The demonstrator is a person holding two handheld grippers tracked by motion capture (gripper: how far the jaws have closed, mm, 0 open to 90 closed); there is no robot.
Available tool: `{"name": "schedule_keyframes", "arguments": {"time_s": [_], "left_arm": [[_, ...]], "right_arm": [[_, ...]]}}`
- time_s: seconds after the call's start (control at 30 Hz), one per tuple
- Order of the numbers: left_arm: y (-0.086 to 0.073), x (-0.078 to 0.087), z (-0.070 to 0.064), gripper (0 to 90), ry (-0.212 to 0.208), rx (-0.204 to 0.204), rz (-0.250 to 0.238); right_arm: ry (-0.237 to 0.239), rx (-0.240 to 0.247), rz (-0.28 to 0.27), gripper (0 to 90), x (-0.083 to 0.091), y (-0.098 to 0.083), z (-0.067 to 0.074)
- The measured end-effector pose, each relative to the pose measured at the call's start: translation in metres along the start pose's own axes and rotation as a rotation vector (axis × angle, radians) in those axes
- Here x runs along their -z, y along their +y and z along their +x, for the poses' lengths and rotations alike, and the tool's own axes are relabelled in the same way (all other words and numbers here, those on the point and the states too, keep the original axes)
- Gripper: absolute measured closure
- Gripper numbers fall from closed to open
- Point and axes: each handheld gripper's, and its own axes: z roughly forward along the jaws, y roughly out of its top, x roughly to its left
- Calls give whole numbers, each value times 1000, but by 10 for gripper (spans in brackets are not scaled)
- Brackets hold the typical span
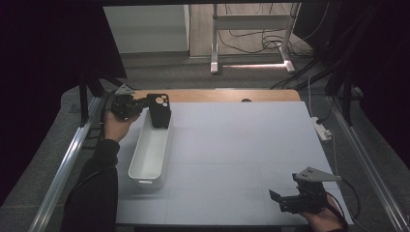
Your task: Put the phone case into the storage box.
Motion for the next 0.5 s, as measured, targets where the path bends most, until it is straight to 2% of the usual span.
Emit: {"name": "schedule_keyframes", "arguments": {"time_s": [0.23,0.5], "left_arm": [[0,4,1,695,3,15,-2],[0,12,0,586,-17,59,11]], "right_arm": [[-1,2,0,0,0,0,0],[-3,2,-1,0,0,0,1]]}}
